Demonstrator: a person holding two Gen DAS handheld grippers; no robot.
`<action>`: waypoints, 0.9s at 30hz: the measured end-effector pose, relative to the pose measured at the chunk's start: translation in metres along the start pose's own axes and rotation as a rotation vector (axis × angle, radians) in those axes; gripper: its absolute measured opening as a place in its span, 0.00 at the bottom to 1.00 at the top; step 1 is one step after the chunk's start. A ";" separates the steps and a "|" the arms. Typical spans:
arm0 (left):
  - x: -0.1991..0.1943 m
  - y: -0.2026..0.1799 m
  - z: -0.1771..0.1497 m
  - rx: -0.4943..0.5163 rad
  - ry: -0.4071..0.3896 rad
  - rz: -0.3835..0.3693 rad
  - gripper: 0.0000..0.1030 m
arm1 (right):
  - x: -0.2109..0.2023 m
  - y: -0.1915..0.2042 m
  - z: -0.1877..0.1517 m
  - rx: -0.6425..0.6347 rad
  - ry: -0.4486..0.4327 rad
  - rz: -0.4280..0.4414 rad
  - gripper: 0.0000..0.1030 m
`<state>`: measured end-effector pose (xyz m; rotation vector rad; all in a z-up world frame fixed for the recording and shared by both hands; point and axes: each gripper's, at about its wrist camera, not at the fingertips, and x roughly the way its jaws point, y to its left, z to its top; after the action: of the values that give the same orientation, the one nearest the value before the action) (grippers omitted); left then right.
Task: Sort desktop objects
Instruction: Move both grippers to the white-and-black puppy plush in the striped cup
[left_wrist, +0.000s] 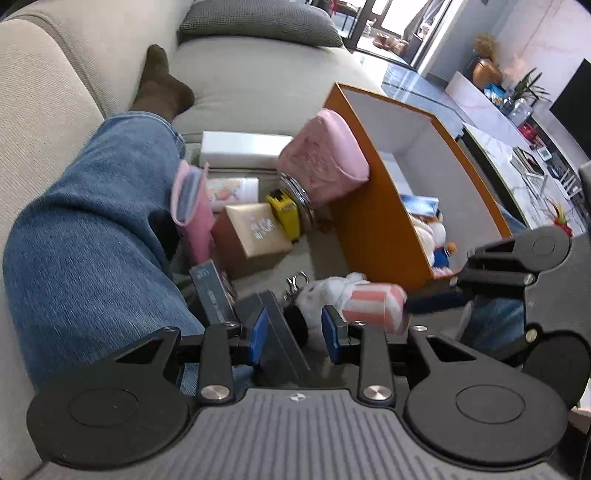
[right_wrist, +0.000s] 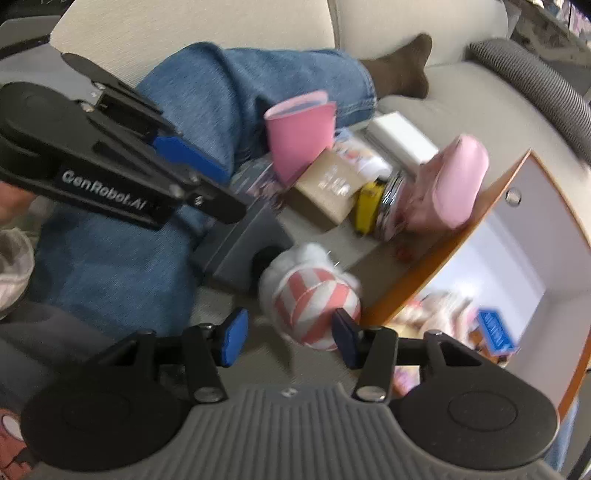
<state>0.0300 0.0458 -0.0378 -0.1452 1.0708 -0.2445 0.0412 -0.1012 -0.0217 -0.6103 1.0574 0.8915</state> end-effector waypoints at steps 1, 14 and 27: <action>0.001 -0.003 -0.002 0.005 0.007 -0.003 0.35 | 0.001 0.002 -0.005 0.017 0.011 0.017 0.50; 0.016 -0.025 -0.023 0.009 0.086 -0.052 0.35 | 0.022 -0.010 -0.055 0.222 0.068 0.156 0.47; 0.053 -0.035 -0.032 -0.067 0.221 -0.130 0.51 | 0.019 -0.045 -0.079 0.383 -0.006 0.159 0.38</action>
<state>0.0212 -0.0024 -0.0896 -0.2527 1.2921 -0.3473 0.0461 -0.1811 -0.0691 -0.2057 1.2449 0.7974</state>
